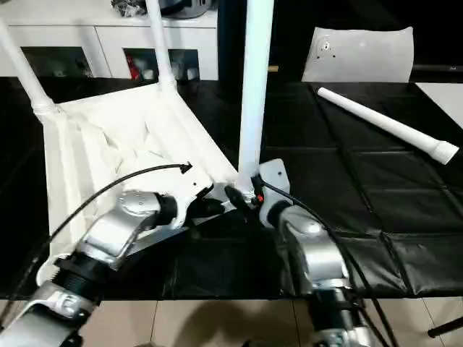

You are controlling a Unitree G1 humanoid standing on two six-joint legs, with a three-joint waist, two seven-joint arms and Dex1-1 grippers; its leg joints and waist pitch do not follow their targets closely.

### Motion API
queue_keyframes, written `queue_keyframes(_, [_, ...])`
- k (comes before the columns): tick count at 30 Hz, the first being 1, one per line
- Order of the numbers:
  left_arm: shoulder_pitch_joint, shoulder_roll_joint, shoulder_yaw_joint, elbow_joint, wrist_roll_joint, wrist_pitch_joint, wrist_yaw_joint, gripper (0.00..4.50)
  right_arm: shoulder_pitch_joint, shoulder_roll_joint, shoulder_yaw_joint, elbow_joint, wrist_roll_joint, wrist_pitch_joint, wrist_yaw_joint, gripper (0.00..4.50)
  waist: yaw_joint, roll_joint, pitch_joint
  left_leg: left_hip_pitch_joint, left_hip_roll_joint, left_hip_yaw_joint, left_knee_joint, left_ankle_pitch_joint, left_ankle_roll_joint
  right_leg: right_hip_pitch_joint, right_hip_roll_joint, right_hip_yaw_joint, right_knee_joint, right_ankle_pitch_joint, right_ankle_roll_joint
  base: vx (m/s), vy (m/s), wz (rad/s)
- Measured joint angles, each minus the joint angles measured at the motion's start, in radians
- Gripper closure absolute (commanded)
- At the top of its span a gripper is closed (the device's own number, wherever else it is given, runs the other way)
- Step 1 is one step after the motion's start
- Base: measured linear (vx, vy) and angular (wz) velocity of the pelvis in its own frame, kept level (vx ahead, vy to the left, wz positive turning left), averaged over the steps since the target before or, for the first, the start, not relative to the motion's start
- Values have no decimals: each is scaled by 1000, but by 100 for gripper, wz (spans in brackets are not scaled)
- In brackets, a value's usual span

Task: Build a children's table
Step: Rotate leg to tighten

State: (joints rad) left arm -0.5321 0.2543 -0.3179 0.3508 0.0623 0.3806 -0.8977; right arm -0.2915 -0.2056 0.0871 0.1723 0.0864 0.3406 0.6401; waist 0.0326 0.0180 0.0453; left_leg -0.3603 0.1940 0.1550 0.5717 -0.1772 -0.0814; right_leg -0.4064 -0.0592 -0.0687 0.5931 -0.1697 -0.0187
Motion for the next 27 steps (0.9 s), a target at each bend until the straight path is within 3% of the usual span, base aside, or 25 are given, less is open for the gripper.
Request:
queue_keyframes(2, [10, 71, -12, 0, -15, -74, -94, 450, 16, -73, 30, -13, 28, -32, 133, 10, 4, 0, 0, 0, 0, 0, 0, 0, 0, 0, 0, 0, 0, 0, 0, 0, 0, 0])
queue_keyframes(7, [11, 160, -30, 2, -20, -156, -223, 450, 8, -148, 46, -13, 76, -50, 326, 10, 18, -1, 1, 2, 0, 0, 3, 0, 0, 0, -1, 0, 0, 0, 0, 0, 0, 0])
queue_keyframes(15, [-10, 232, -74, 16, -39, -230, -407, 450, -59, -228, 118, 10, 108, -73, 533, 10, 54, -1, 1, 4, 0, 1, 4, 0, 0, 3, -1, 0, 1, 4, -6, 0, 0, 0])
queue_keyframes(19, [-22, 249, -100, 19, -45, -259, -473, 450, -86, -239, 124, 43, 109, -96, 602, 10, 69, -2, 1, 3, 0, 3, 5, 0, 0, 3, -1, 0, 1, 4, -6, 0, 0, 0])
queue_keyframes(20, [-24, 249, -105, 20, -45, -265, -481, 450, -92, -239, 128, 46, 111, -103, 612, 37, 71, -2, 1, 3, -1, 3, 6, 0, 0, 3, -2, 0, 1, 4, -6, 0, 0, 0])
queue_keyframes(27, [-27, 248, -123, 20, -45, -301, -526, 450, -109, -240, 152, 79, 125, -116, 673, 84, 79, -2, 1, 4, 0, 3, 6, 0, 0, 3, -2, 0, 2, 4, -6, 0, 0, 0])
